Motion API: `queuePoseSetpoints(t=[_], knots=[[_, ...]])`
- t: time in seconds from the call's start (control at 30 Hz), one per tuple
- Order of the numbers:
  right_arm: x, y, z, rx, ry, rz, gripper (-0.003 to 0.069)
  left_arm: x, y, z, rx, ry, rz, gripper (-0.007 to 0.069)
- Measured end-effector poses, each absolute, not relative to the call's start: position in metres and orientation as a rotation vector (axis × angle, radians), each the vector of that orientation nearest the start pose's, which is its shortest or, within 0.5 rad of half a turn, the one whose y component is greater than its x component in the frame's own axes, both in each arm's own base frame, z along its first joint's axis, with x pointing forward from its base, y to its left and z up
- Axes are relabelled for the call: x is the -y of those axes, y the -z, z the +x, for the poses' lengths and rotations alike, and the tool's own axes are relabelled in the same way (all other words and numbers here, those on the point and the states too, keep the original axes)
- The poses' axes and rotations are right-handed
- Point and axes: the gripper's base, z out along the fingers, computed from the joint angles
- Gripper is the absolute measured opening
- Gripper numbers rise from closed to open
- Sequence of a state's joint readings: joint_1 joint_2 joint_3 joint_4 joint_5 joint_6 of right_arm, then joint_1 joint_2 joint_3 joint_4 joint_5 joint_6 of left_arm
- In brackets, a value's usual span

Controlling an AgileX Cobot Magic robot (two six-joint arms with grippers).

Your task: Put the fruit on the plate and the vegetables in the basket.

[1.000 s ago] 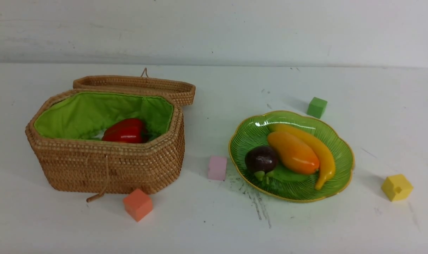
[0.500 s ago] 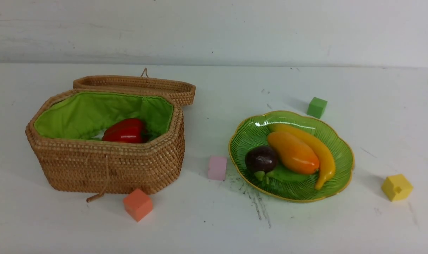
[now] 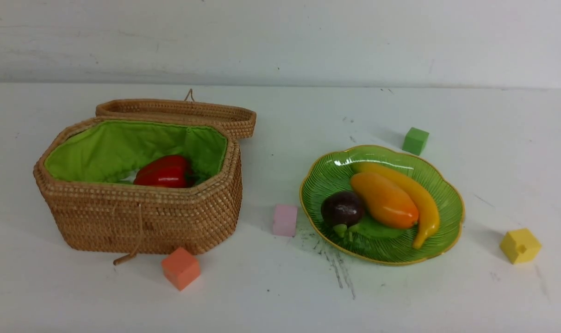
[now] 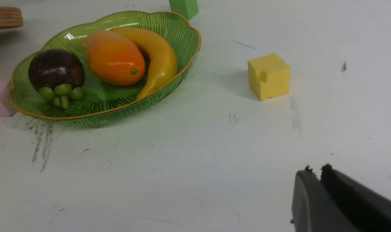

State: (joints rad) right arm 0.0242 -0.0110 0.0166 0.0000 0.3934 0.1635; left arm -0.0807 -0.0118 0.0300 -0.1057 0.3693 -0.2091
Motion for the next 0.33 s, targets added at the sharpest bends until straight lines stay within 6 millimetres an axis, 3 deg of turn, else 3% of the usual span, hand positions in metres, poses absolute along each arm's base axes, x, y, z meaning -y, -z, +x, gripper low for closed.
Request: queuePoseSetpoints(t=[0.33], knots=[[-0.0013, -0.1729, 0.0519, -1.880, -0.129, 0.131, 0.0074, 0.0077, -0.1707, 0.0522, -1.871, 0.303, -0.187, 0.0002]])
